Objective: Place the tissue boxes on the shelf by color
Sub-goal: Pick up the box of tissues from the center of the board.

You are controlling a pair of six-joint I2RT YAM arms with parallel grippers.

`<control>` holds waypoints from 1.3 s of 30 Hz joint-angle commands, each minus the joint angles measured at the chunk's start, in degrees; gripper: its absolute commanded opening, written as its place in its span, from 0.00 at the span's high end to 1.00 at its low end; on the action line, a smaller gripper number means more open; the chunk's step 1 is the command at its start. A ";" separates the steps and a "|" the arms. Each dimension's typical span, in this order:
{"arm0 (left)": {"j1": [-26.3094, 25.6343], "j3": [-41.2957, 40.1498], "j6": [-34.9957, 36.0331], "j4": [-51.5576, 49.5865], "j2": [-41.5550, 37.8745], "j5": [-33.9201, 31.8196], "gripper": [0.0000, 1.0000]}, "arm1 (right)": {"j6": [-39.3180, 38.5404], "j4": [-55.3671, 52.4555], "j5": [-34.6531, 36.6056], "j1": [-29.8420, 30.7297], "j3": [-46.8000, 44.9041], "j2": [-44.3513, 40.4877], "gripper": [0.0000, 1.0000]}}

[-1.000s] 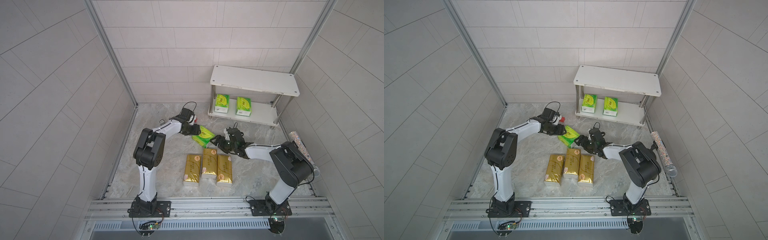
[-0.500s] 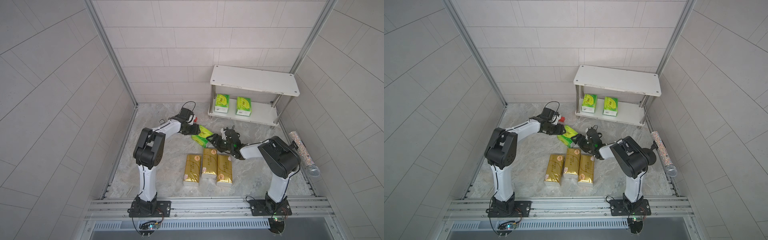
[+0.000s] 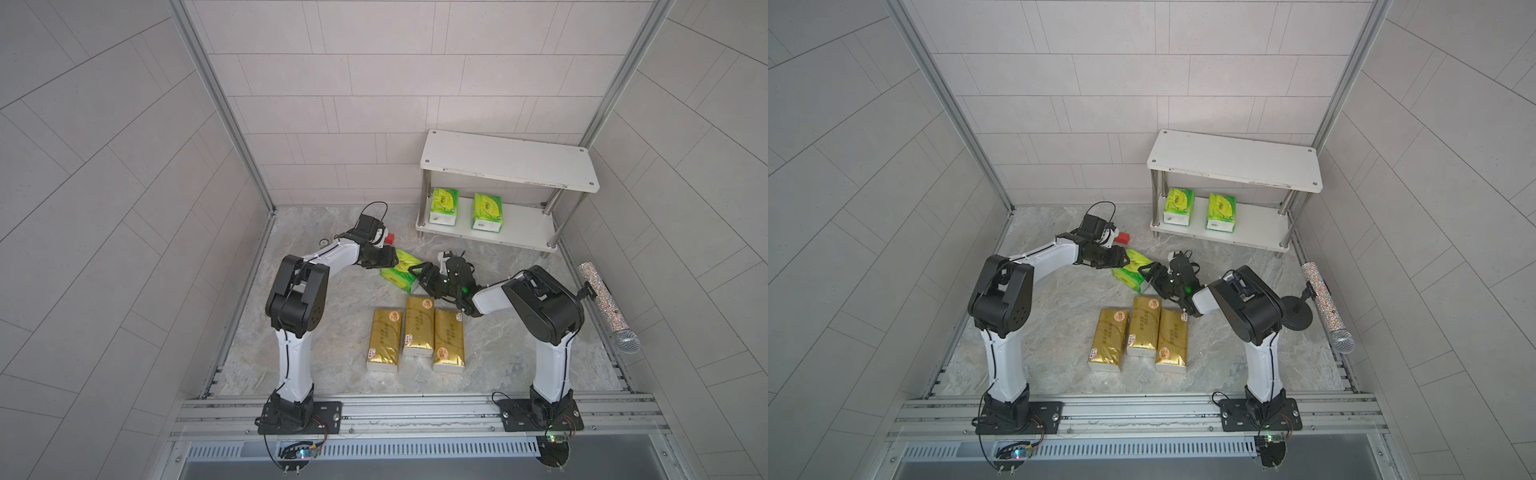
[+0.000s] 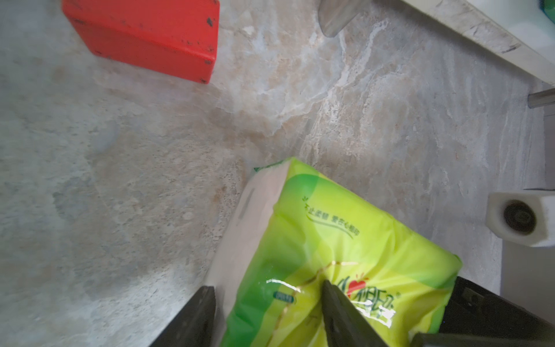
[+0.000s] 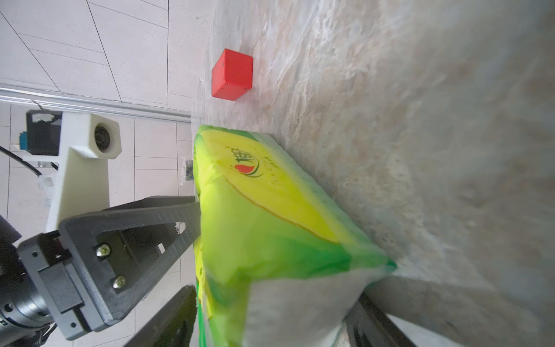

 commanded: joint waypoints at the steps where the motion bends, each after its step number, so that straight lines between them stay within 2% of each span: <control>1: 0.00 -3.32 0.54 -8.66 5.15 -6.29 0.38 | 1.37 3.35 0.52 0.94 1.24 1.15 0.25; 9: -1.23 -3.41 0.19 -8.48 5.52 -6.11 0.39 | 2.80 7.99 1.62 1.34 1.38 1.51 0.36; 13: -1.32 -4.10 0.14 -8.03 4.74 -6.39 0.39 | 3.02 8.43 1.77 1.48 1.39 1.07 0.48; 17: -1.32 -3.97 -0.55 -8.11 3.01 -7.59 0.38 | 3.33 8.72 2.15 1.47 0.43 -0.31 0.53; 21: -1.28 -2.36 -1.76 -9.77 1.26 -10.92 0.33 | 3.15 7.14 2.91 1.28 -0.78 -2.86 0.53; 27: -0.58 2.71 -4.68 -13.63 -2.91 -16.51 0.21 | 2.20 3.47 4.65 -0.05 -4.23 -7.95 0.54; 33: -0.36 12.99 -5.46 -21.02 -5.96 -19.13 0.18 | 1.93 2.39 5.51 -2.01 -7.05 -11.66 0.55; 39: 0.59 18.98 -6.30 -28.96 -9.11 -24.04 0.17 | 1.14 -1.05 6.38 -4.42 -9.30 -16.85 0.56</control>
